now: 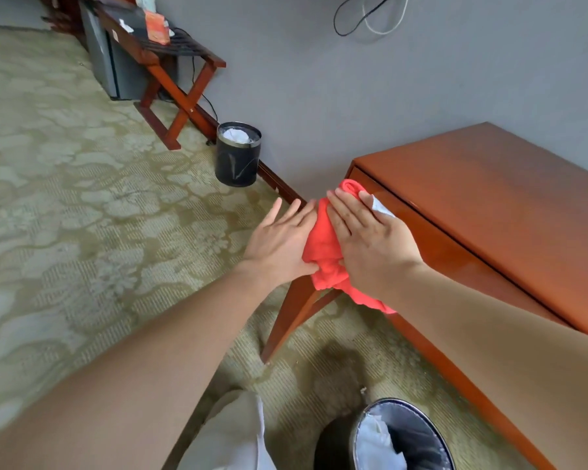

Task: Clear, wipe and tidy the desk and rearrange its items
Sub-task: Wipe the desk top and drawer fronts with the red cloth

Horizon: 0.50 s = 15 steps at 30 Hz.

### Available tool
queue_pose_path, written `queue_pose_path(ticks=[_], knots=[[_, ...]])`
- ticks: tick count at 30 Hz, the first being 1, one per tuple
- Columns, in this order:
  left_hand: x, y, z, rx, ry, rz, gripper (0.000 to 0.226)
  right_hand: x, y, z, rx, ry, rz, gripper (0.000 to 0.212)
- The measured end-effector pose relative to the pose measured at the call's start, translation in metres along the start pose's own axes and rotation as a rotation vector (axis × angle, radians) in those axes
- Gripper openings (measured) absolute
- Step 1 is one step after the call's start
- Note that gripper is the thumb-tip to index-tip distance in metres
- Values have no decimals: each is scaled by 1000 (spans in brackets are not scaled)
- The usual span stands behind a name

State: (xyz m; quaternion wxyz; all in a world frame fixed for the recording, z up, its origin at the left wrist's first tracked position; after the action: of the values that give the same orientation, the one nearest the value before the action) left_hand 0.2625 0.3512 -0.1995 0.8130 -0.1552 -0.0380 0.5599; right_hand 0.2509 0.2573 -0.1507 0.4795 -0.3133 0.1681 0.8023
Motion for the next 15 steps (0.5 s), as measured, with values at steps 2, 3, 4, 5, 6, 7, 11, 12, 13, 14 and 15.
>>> queue_pose_path(ticks=[2, 3, 4, 5, 6, 7, 11, 12, 13, 14, 15], knots=[[-11, 7, -1, -16, -21, -11, 99, -2, 7, -1, 3, -10, 21, 78], [-17, 12, 0, -32, -22, -6, 97, -4, 11, -4, 3, -15, 24, 81], [-25, 16, 1, -49, -8, 0, 96, -7, 16, -5, -5, -21, 27, 83], [-33, 18, 1, -65, 18, 5, 95, -10, 23, -9, -16, -29, 30, 86], [-43, 21, 0, -81, 56, 11, 94, -13, 31, -14, -25, -44, 32, 88], [-54, 23, -2, -89, 104, 20, 94, -18, 40, -17, -43, -76, 27, 87], [-103, 35, -9, -102, 254, 27, 98, -40, 87, -28, -160, -146, 13, 67], [-115, 39, -8, -114, 266, 25, 101, -45, 99, -30, -183, -132, 15, 66], [-127, 42, -9, -123, 281, 21, 104, -50, 112, -31, -190, -122, 13, 66], [-139, 46, -8, -127, 297, 14, 106, -55, 125, -31, -207, -116, 14, 67], [-152, 49, -9, -129, 311, 7, 107, -60, 139, -32, -219, -107, 15, 66]])
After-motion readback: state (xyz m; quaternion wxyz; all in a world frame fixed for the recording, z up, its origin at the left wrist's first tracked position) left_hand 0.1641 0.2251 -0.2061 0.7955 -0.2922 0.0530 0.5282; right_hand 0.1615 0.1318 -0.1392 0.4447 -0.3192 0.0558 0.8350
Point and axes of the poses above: each hand's wrist, its own y-axis away from the middle knuckle, its own z-axis out of the back of the hand, x = y × z, the point moved 8 cm from there along -y, towards the middle knuckle, and after that the axes turned 12 degrees about -z, right-handed, at the moved point
